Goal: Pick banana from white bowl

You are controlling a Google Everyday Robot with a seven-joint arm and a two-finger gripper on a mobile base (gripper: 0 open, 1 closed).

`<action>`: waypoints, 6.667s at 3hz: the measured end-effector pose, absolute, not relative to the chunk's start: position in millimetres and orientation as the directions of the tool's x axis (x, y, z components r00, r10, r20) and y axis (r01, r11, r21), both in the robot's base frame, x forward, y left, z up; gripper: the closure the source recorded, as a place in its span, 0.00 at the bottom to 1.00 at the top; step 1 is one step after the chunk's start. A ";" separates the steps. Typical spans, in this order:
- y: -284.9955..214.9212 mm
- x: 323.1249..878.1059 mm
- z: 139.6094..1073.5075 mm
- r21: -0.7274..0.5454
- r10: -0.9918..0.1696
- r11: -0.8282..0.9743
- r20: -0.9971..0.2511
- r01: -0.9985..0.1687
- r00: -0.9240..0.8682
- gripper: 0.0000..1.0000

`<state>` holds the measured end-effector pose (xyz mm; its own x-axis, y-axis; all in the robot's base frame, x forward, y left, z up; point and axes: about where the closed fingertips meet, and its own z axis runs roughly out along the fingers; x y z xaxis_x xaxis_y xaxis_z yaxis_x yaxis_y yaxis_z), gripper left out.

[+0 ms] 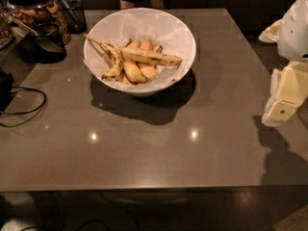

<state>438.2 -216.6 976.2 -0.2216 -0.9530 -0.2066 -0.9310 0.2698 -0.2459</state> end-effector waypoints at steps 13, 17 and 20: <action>-49.2 647.0 970.3 -0.146 -0.950 0.155 -0.293 -0.977 -0.107 0.25; -69.0 650.7 925.8 -0.048 -0.941 0.220 -0.276 -0.974 -0.198 0.33; -67.3 654.8 902.5 -0.006 -0.951 0.205 -0.236 -0.979 -0.198 0.41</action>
Offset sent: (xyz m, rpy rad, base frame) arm 0.0689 0.0408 0.0157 -0.0428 0.1437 -0.0657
